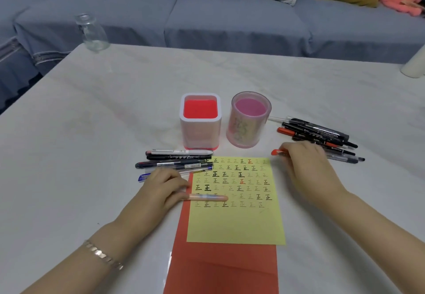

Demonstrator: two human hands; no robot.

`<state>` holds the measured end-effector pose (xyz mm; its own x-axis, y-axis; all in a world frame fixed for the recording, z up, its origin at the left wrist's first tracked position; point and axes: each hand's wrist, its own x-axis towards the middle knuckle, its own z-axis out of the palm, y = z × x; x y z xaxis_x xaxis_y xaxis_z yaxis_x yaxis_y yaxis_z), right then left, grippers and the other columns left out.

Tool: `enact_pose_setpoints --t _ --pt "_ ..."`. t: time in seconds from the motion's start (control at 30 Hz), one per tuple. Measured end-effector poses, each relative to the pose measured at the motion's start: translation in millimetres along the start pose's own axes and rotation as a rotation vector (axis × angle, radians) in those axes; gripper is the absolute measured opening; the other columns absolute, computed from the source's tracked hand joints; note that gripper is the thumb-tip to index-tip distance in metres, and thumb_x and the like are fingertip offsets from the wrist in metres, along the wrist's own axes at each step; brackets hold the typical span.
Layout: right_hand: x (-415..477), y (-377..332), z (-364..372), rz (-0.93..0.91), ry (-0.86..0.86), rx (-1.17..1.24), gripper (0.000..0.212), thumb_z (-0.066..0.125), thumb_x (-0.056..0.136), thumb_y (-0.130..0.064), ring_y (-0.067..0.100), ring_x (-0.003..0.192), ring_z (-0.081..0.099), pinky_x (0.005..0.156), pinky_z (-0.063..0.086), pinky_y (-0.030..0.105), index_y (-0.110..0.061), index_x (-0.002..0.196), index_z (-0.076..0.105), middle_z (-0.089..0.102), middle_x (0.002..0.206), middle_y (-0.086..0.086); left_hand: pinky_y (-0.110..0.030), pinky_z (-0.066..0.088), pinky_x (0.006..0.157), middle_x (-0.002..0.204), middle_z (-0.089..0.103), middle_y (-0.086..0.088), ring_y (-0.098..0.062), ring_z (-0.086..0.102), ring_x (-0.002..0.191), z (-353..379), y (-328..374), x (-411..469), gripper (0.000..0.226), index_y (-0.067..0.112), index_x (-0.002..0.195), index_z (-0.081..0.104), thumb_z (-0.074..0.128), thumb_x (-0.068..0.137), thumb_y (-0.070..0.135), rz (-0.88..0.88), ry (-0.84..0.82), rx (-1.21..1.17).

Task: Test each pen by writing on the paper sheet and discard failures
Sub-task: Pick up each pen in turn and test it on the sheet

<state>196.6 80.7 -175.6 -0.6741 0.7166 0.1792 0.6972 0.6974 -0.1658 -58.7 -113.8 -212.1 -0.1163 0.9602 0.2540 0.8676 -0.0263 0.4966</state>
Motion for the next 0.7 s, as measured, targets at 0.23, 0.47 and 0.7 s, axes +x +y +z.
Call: enact_pose_setpoints --t 0.23,0.47,0.7 --pt "-25.6 -30.8 -14.4 -0.148 -0.021 0.25 0.025 0.039 0.091 -0.04 0.006 0.073 0.052 0.053 0.037 0.018 -0.034 0.112 0.049 0.058 0.086 -0.007 -0.022 0.039 0.068 0.083 0.062 0.007 -0.007 0.046 0.077 -5.3 -6.2 -4.7 0.051 0.017 0.092 0.071 0.034 0.093 0.052 0.053 -0.095 0.153" --pt "-39.8 -37.9 -13.5 -0.086 -0.081 0.349 0.034 0.048 0.089 -0.028 -0.003 0.069 0.046 0.055 0.041 0.02 -0.036 0.121 0.055 0.043 0.086 -0.021 -0.027 0.032 0.062 0.078 0.061 -0.002 -0.024 0.054 0.069 -10.3 -6.6 10.7 0.028 0.012 0.082 0.072 0.052 0.079 0.031 -0.086 0.083 0.371" --pt "-42.7 -49.1 -28.3 -0.028 -0.106 0.403 0.026 0.062 0.086 -0.023 -0.003 0.073 0.05 0.07 0.045 0.026 -0.025 0.112 0.065 0.047 0.086 -0.025 -0.037 0.046 0.064 0.086 0.063 -0.008 -0.031 0.059 0.074 -2.6 5.5 9.0 0.037 0.008 0.098 0.069 0.061 0.07 0.031 -0.186 0.045 0.333"
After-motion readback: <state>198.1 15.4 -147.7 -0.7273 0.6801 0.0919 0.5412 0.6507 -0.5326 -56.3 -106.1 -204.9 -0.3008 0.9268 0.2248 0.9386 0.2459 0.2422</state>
